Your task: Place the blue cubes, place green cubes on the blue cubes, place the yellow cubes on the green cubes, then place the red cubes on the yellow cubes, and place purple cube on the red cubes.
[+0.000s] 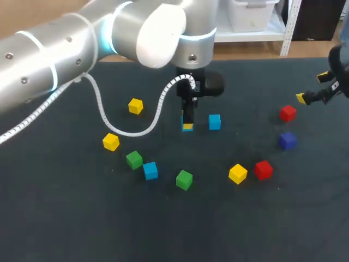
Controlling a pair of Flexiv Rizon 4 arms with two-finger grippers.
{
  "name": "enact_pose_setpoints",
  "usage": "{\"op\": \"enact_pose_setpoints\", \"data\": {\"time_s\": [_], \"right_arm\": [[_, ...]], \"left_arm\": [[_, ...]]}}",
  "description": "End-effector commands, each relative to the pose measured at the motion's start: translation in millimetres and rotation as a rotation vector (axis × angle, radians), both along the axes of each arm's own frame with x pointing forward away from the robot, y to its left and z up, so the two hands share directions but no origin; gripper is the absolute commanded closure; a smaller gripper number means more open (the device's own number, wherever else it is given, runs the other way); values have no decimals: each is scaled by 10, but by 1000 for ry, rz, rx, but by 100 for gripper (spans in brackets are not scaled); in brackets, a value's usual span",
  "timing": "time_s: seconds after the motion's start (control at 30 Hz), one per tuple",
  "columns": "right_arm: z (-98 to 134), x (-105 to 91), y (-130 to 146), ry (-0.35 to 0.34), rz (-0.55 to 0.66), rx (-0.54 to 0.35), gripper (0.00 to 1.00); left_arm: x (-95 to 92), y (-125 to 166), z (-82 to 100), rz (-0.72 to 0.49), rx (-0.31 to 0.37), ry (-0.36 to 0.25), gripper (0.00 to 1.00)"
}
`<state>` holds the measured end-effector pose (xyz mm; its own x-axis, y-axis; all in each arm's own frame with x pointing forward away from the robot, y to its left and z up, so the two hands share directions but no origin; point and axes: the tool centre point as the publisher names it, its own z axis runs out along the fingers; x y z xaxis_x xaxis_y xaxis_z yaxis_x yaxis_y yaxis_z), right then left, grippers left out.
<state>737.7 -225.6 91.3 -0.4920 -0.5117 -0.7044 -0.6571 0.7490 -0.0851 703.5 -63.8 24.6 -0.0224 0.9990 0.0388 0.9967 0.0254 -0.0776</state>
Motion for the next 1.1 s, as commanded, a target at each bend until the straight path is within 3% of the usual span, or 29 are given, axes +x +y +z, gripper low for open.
{"op": "enact_pose_setpoints", "data": {"time_s": [0.03, 0.4, 0.57, 1.1], "right_arm": [[-3, 2, 6, -1, -3, -2, 0], [-3, 2, 6, -1, -3, -2, 0], [-3, 2, 6, -1, -3, -2, 0], [-3, 2, 6, -1, -3, -2, 0]], "left_arm": [[17, -111, 13, -27, 12, 6, 100], [-54, -280, -3, -65, -9, 26, 100], [12, -228, 36, -20, -40, 24, 100], [12, -228, 36, -20, -40, 24, 100]]}}
